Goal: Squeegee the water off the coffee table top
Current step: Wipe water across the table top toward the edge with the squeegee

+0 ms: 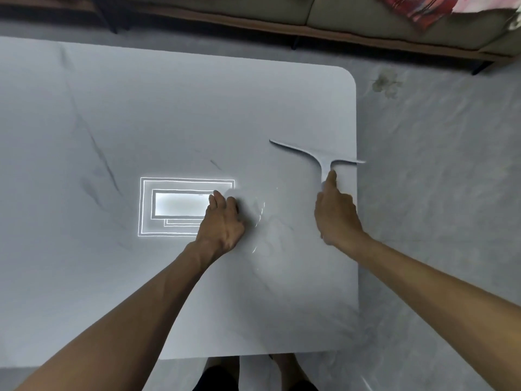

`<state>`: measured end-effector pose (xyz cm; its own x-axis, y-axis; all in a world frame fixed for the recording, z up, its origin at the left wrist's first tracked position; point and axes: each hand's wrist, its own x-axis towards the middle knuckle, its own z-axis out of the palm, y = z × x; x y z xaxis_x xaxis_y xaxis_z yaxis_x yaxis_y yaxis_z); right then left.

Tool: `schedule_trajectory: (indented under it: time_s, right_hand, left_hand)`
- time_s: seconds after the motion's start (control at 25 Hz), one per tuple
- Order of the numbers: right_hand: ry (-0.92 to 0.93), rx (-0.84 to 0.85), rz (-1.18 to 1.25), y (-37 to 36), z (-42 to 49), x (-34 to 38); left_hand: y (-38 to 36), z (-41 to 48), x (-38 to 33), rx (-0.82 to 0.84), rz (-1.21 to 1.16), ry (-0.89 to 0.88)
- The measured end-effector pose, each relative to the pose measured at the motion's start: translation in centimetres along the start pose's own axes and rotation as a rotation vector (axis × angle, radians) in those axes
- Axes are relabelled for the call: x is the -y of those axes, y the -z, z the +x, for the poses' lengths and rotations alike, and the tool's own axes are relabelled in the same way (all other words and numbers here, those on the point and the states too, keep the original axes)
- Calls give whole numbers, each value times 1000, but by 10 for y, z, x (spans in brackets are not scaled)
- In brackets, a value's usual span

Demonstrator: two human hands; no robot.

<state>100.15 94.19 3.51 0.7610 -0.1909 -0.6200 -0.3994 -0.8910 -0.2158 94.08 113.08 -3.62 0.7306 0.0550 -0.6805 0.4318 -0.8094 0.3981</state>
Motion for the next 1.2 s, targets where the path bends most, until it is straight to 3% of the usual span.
schedule_trajectory:
  time_s: [0.08,0.28,0.48,0.64,0.8,1.04,1.2]
  right_hand:
    - [-36,122,18,-13,-40,-19]
    - [-92,210,-8,-17,-65,-40]
    - [-31,77,184,12,-42,-32]
    - [-10,-5,254,32,10,-1]
    - [40,74,101,8,-4,-6]
    - [308,56,-203,-35,-69,-71]
    - [382,109,-269,-48,-101,-108]
  left_hand:
    - [4,-5,8,-49,-17,-13]
    - [-15,-33,40,-48,77,-158]
    - [-33,-70,52,-189,-71,-99]
    - [-64,-93,62,-231,21,-38]
    - [-95,-117,68,-292,8,25]
    - [-137,-159,72,-205,-78,66]
    - [-144,-175,71,-117,-171,105]
